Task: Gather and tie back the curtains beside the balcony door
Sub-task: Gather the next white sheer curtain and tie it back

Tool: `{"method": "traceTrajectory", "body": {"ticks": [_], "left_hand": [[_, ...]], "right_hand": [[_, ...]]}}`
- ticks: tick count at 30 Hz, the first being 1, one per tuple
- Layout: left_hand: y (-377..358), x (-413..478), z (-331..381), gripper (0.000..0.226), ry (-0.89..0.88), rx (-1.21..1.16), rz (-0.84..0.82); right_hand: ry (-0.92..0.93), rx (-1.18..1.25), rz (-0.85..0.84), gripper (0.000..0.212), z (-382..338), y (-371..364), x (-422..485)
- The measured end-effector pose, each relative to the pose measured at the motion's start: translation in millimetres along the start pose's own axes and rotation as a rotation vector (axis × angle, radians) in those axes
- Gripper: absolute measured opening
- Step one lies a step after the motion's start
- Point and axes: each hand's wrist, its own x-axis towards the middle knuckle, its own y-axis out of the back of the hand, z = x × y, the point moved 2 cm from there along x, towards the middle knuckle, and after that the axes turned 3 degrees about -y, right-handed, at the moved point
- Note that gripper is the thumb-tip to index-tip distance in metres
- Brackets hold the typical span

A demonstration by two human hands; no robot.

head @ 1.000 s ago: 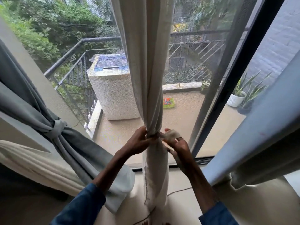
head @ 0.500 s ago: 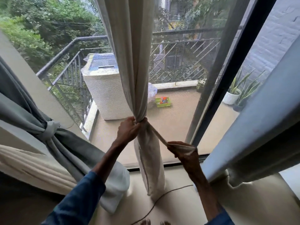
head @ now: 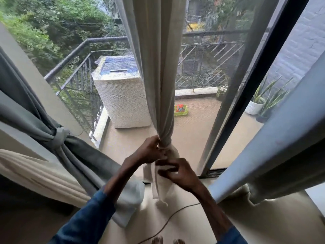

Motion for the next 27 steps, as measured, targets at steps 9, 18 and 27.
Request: {"method": "traceTrajectory", "body": {"ticks": [9, 18, 27], "left_hand": [[15, -22, 10, 0.015, -0.152, 0.796, -0.234], [15, -34, 12, 0.026, -0.248, 0.662, 0.153], [6, -32, 23, 0.021, -0.185, -0.050, 0.070]], "right_hand": [[-0.077, -0.023, 0.179, 0.057, 2, 18, 19], [-0.284, 0.298, 0.053, 0.053, 7, 6, 12], [-0.272, 0.513, 0.305, 0.025, 12, 11, 5]]}}
